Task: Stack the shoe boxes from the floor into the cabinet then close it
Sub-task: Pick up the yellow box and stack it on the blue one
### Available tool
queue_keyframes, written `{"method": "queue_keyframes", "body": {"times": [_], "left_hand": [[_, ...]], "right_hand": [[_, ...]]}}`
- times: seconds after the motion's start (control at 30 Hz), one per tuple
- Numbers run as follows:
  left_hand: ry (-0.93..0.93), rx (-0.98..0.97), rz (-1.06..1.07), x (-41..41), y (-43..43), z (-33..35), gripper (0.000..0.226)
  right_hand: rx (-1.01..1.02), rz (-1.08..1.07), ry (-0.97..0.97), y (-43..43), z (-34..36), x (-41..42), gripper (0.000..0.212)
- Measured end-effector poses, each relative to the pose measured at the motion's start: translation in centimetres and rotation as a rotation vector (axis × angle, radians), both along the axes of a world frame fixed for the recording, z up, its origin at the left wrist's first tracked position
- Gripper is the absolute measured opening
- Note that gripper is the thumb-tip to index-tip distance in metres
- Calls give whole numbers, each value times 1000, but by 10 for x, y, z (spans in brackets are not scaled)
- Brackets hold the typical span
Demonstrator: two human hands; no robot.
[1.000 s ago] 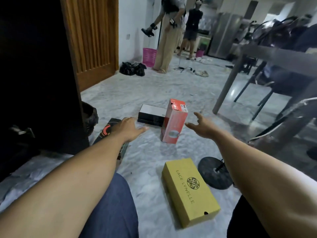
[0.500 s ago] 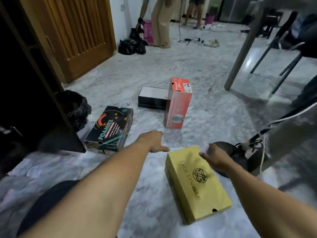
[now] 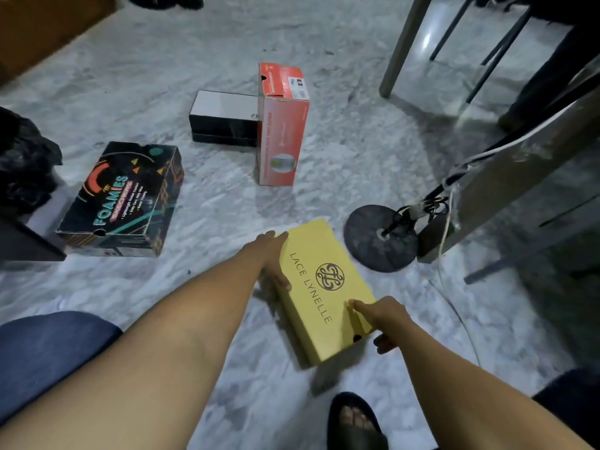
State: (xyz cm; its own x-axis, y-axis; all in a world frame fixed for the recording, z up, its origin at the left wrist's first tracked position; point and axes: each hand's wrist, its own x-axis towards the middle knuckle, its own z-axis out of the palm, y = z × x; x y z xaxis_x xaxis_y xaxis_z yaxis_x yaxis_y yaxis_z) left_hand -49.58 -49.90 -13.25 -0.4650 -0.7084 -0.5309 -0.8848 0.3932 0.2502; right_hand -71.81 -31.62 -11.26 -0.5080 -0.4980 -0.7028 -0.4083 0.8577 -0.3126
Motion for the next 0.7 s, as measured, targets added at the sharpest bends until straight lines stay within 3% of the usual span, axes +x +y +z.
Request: {"method": "queue_keyframes", "body": {"times": [0.13,0.33,0.4,0.53,0.7], "left_hand": [[65,53,153,17,8,-7,156],[133,10,576,59,75,-12,153],[99,-50,691,63,110,-14,149],[-1,-131,818,82,159,-17,142],[95,-179,852,126,186,-26,127]], "right_hand": [[-132,-74,8,-6,-10,-3,51],[-436,-70,-175,-24,-35,20,105],[-485,-8,-226,-21,-43,35,109],[-591,154,-310,-17,-37,61,89],[-602,411,-386,-10,-40,69,110]]}}
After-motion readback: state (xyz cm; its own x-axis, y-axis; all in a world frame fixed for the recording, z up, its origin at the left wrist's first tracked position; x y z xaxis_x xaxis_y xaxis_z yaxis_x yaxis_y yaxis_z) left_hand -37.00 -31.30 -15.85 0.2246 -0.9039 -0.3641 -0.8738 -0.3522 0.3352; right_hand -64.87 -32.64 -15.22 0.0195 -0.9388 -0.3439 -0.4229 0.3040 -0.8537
